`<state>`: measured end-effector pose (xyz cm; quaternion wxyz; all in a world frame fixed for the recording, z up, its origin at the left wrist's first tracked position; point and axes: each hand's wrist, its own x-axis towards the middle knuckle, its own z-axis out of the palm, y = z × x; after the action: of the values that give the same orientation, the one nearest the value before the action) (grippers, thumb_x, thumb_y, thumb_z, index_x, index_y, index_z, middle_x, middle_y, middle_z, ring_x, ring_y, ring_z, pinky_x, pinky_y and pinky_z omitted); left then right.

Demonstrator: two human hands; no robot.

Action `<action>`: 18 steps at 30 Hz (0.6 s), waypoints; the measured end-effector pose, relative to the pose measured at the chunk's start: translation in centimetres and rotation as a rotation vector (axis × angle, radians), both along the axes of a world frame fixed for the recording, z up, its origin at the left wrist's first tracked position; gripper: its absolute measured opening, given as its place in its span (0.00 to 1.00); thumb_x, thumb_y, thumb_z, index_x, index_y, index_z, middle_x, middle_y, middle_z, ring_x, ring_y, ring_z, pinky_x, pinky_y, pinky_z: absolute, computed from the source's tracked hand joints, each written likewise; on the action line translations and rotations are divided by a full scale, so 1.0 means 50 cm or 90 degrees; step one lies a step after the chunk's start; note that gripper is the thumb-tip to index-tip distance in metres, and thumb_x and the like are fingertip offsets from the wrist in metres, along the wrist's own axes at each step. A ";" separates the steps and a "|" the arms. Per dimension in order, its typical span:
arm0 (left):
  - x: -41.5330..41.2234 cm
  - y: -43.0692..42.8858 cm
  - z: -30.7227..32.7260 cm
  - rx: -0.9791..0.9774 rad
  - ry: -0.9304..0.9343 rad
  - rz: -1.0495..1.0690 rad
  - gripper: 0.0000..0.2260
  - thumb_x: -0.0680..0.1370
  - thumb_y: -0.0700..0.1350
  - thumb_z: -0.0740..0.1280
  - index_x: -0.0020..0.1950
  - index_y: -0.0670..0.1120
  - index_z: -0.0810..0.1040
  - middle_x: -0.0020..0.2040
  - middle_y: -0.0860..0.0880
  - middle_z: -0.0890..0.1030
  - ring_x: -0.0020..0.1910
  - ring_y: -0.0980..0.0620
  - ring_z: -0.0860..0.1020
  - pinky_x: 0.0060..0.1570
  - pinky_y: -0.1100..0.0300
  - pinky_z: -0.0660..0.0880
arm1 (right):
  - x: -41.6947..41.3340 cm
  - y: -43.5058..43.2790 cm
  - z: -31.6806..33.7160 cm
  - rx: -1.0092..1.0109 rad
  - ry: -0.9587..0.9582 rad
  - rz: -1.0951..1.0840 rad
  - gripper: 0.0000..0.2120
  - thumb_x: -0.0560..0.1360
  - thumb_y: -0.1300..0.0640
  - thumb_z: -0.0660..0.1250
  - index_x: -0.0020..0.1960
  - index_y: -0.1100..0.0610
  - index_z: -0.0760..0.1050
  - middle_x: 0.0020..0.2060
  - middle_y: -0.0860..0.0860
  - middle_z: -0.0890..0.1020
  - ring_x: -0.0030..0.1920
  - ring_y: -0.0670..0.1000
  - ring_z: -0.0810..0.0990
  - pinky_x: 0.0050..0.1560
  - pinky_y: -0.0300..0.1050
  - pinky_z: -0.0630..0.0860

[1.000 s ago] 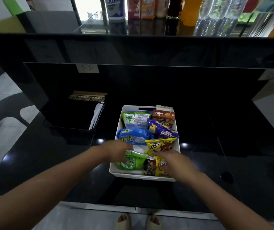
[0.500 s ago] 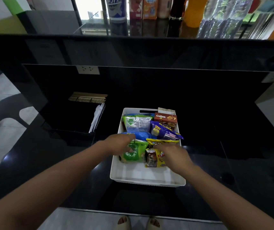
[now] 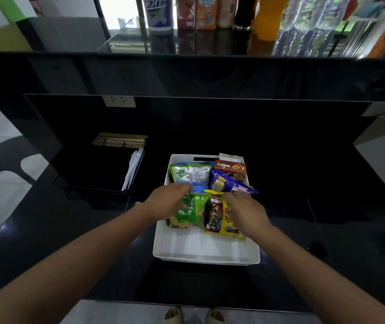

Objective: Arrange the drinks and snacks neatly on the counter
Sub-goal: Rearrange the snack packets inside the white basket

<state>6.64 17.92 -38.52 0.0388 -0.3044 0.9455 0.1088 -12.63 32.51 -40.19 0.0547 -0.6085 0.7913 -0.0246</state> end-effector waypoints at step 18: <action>0.078 0.023 -0.049 0.098 0.404 0.289 0.27 0.73 0.42 0.66 0.71 0.49 0.64 0.67 0.47 0.71 0.66 0.49 0.70 0.64 0.52 0.68 | 0.007 0.071 0.022 -0.339 -0.166 -0.144 0.19 0.74 0.58 0.65 0.65 0.52 0.71 0.58 0.49 0.76 0.57 0.51 0.72 0.54 0.49 0.73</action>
<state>10.56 19.08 -40.99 -0.2575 -0.4529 0.8084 0.2738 -12.27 36.08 -39.10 -0.0090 -0.5016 0.8058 -0.3147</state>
